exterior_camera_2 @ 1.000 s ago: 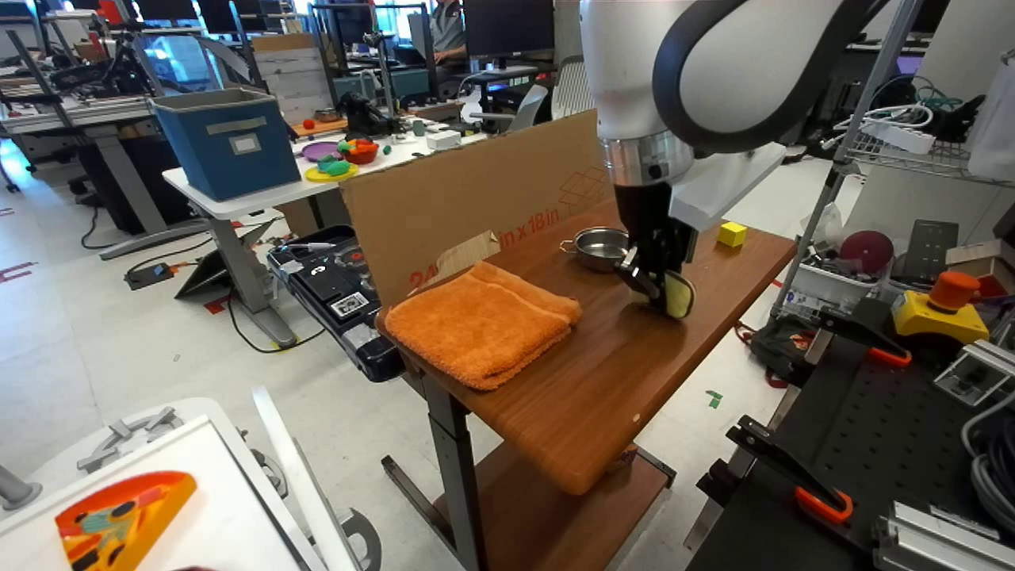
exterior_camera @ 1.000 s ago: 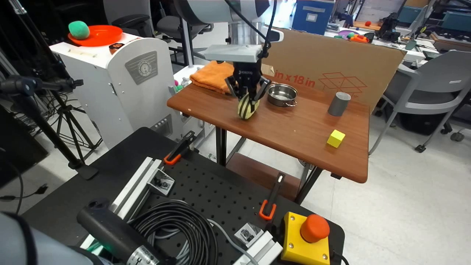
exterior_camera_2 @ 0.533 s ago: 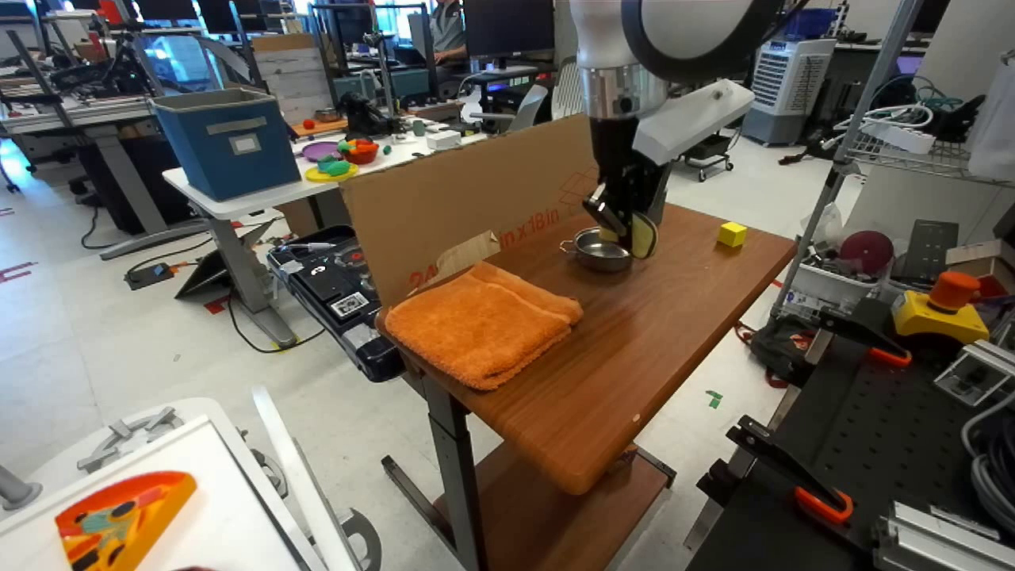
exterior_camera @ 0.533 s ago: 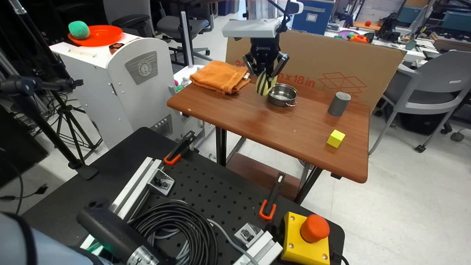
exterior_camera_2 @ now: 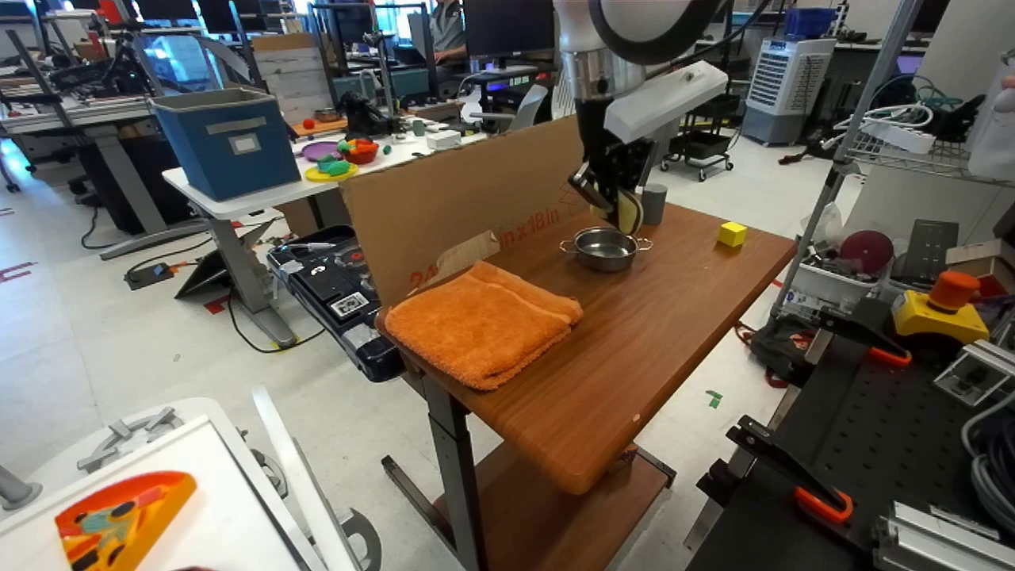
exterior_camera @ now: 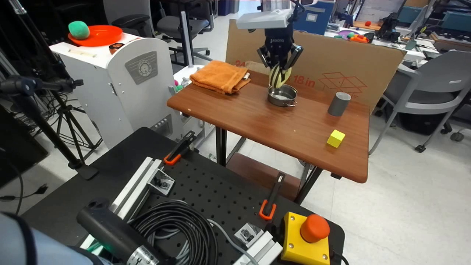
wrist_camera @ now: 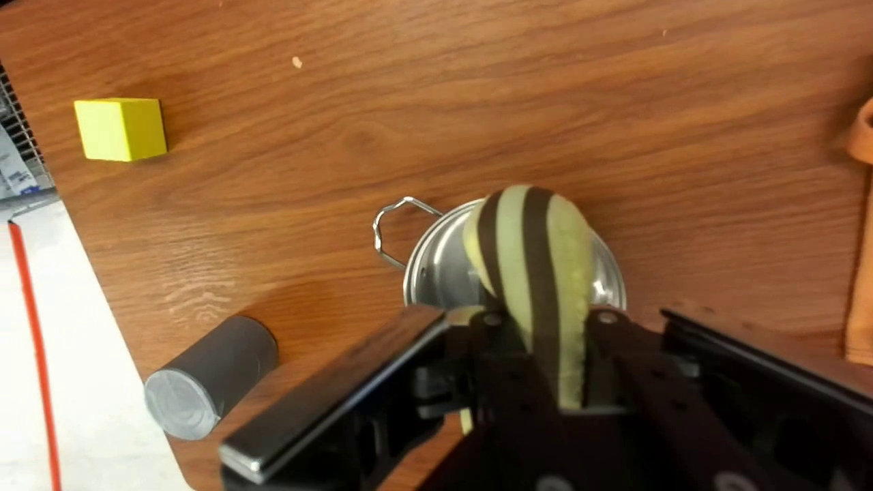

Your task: Put the brown object in the pot

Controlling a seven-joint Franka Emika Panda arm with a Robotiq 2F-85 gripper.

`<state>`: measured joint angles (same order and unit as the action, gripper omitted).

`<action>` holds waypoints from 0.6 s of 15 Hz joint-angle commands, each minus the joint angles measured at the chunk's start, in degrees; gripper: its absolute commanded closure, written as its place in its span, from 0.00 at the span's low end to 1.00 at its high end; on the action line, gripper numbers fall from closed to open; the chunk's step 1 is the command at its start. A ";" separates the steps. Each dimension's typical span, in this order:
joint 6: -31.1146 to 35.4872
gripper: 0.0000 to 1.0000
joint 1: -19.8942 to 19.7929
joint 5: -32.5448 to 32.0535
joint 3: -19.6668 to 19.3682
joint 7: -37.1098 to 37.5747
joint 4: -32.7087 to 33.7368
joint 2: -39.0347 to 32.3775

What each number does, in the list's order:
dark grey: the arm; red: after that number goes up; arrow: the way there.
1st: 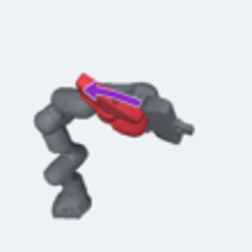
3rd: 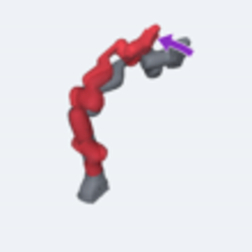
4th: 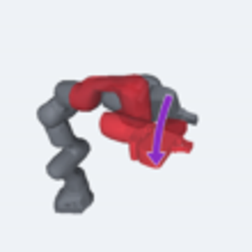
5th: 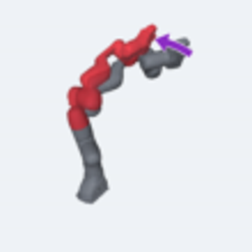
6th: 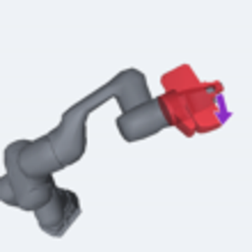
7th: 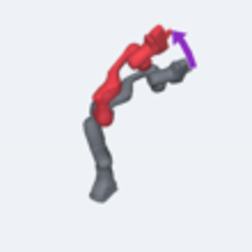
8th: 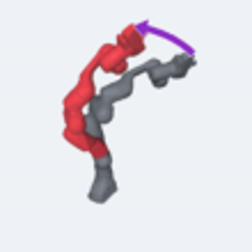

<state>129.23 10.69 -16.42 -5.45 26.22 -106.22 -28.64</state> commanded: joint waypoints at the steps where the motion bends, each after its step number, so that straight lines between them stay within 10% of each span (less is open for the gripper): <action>1: -2.35 0.96 0.56 -1.28 -1.53 2.70 5.17 -4.48; 6: -2.38 0.96 1.08 -1.12 -2.77 3.94 8.12 -8.26; 7: -2.52 0.71 1.09 -0.88 -2.80 3.95 8.62 -8.80; 9: -3.01 0.53 1.01 -0.25 -2.59 3.76 9.36 -9.57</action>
<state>128.65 10.75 -16.42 -7.35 28.91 -99.73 -36.48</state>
